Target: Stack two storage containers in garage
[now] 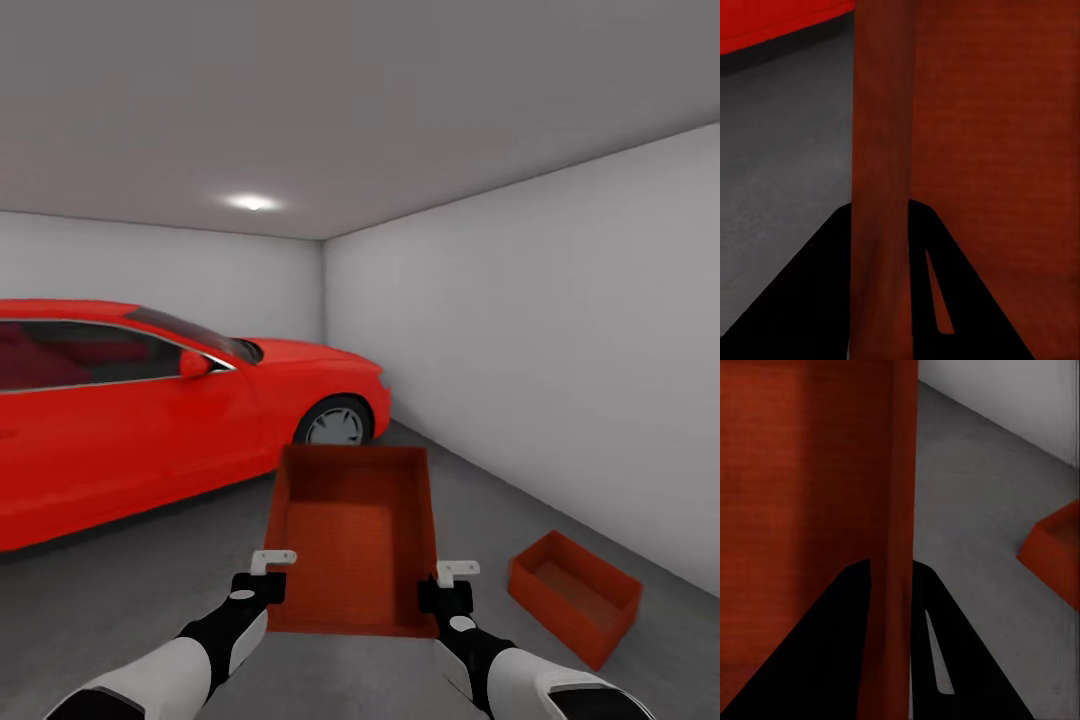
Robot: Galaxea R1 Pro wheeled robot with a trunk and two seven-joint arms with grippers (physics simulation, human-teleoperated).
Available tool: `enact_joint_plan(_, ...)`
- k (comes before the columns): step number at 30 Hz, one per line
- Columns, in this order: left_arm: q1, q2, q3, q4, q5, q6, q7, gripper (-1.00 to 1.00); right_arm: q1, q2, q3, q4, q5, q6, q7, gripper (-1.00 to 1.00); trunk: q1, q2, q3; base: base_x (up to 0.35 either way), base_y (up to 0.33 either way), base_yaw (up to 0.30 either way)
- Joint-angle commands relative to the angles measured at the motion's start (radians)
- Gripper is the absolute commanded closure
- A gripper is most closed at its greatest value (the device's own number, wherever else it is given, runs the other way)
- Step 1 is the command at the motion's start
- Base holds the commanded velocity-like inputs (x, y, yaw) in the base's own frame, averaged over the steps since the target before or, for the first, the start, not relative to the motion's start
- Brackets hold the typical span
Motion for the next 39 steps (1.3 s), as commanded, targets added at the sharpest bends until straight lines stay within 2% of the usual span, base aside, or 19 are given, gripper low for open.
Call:
enact_joint_plan(1, 0.0, -0.001, 0.033, 0.002, 0.024, 0.0, 0.009, 1.0, -0.001, 0.0, -0.038, -0.002, 0.019, -0.01, -0.005, 1.0, 0.001, 0.0, 0.0, 0.322, 0.101, -0.279)
enact_joint_plan(39, 0.0, -0.001, 0.033, 0.001, 0.023, 0.0, 0.009, 1.0, -0.001, 0.0, -0.038, -0.002, 0.019, -0.01, -0.005, 1.0, 0.001, 0.0, 0.0, 0.322, 0.101, -0.279)
